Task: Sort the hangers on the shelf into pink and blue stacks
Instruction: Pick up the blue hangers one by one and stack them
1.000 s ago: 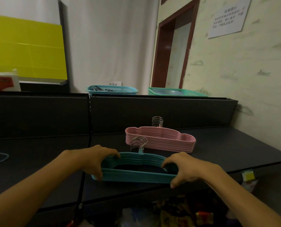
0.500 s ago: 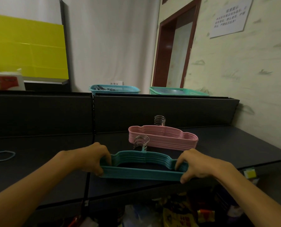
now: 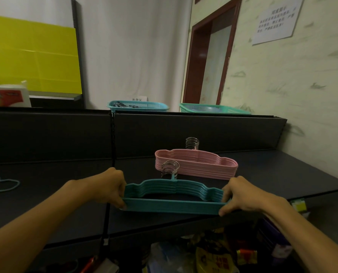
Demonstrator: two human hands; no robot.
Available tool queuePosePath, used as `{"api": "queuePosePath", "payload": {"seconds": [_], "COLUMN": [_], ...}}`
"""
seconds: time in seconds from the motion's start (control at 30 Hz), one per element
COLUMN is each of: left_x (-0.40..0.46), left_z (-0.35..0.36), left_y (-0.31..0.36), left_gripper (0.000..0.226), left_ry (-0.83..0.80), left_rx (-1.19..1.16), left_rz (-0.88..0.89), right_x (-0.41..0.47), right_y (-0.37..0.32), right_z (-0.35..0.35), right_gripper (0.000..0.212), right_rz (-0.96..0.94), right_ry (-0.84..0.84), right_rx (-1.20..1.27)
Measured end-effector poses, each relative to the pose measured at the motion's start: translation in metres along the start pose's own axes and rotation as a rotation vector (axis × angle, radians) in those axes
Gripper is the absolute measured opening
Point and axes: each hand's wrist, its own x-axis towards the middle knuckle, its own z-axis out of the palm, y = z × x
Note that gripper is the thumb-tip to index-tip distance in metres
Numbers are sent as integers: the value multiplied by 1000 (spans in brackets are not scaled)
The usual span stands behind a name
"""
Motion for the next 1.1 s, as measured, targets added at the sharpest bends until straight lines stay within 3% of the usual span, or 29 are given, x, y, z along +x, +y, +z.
{"api": "queuePosePath", "payload": {"seconds": [0.2,0.4,0.67,1.03,1.1], "left_x": [2,3,5,8,7], "left_z": [-1,-2,1,1,1], "left_y": [0,5,-1,2,1], "left_gripper": [21,37,32,31,32], "left_ry": [-47,-88,-104,-109,-117], "left_rx": [-16,-32,-39,-17,-26], "left_rz": [-29,-21,-23,-52,-53], "right_x": [5,6,16,15,15], "right_y": [3,9,21,20,19], "right_z": [6,6,22,18,18], "right_gripper": [27,37,54,43,48], "right_rz": [15,13,5,-8,8], "right_ry": [17,-60,-30,-39,-38], "right_rx": [-44,-80,-76,-121,-128]}}
